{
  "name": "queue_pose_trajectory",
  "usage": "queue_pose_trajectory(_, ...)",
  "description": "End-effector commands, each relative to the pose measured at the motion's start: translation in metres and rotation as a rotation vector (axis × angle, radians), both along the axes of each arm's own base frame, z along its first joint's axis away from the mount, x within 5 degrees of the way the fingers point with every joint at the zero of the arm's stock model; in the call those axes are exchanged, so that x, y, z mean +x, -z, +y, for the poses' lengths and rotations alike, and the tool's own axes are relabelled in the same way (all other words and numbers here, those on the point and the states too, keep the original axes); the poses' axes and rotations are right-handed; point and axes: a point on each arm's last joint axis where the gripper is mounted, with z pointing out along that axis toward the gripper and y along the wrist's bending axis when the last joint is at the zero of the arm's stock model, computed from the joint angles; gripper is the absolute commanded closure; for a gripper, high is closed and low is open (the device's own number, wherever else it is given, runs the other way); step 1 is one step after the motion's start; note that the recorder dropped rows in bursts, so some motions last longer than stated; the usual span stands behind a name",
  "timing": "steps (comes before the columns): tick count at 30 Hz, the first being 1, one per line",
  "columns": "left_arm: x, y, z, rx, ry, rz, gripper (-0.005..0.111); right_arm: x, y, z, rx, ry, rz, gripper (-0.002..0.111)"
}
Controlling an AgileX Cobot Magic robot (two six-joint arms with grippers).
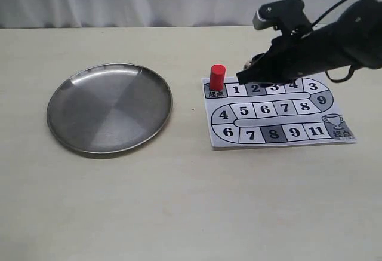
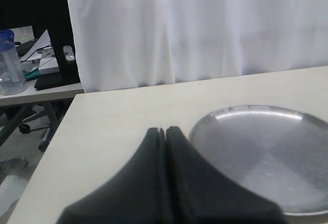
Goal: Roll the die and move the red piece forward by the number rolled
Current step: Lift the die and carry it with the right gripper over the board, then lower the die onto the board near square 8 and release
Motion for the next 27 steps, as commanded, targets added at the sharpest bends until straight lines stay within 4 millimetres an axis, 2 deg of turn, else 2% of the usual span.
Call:
queue_pose_trajectory(1,0.0,-0.001,0.0,-0.006,0.004,-0.021,0.107,0.003,0.024,-0.004,-0.033,0.028,0.019,0.104)
queue_pose_trajectory(6,0.0,-0.001,0.0,-0.006,0.004,-0.021,0.107,0.006,0.042,-0.004,-0.044,0.033,0.064,0.104)
queue_pose_trajectory(22,0.0,-0.001,0.0,-0.006,0.004,-0.021,0.107,0.006,0.045,-0.003,-0.045,0.03,0.075,0.104)
queue_pose_trajectory(27,0.0,-0.001,0.0,-0.006,0.004,-0.021,0.107,0.009,0.053,-0.004,-0.056,0.044,0.073,0.104)
